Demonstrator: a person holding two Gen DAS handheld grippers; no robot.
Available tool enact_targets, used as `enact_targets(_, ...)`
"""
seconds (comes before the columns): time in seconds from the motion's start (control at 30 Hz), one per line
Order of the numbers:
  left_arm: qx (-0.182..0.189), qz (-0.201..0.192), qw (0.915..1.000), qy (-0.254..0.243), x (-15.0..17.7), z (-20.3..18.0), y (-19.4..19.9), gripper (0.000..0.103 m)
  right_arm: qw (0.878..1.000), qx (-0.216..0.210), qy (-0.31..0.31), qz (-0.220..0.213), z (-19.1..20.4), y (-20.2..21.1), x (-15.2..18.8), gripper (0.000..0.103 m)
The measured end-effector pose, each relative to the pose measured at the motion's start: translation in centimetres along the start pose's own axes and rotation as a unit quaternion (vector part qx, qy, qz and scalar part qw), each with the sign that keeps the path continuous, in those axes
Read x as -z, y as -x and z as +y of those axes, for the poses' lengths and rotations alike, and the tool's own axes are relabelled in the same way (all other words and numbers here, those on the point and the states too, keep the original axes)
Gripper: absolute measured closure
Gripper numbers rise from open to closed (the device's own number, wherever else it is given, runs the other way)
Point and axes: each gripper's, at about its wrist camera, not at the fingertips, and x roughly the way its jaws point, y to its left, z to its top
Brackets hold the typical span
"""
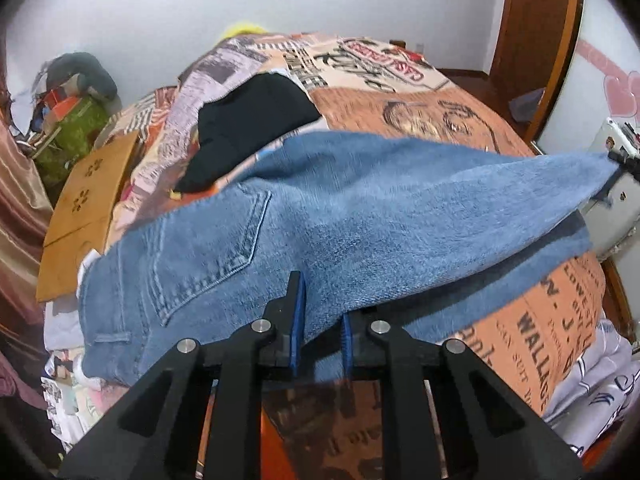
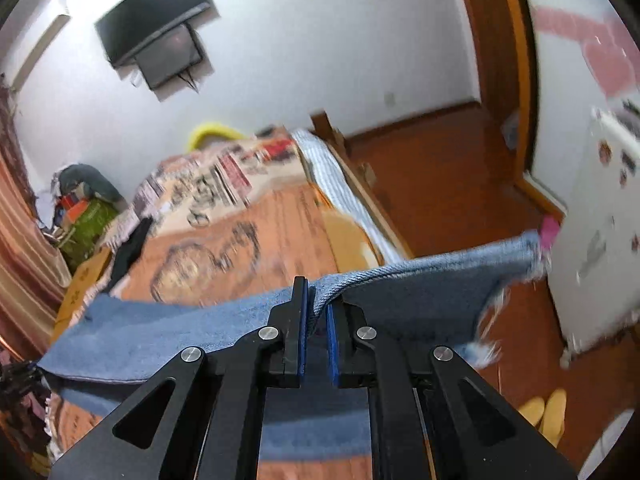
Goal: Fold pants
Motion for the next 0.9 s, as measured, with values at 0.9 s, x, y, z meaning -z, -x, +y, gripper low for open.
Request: enact_targets(0.9, -0.028, -0.054, 0.9946, 0.084, 1.2, 5.2, 6.6, 0.065, 0.99, 0.069, -0.061, 0.104, -6.1, 0.1, 8.4, 0.073)
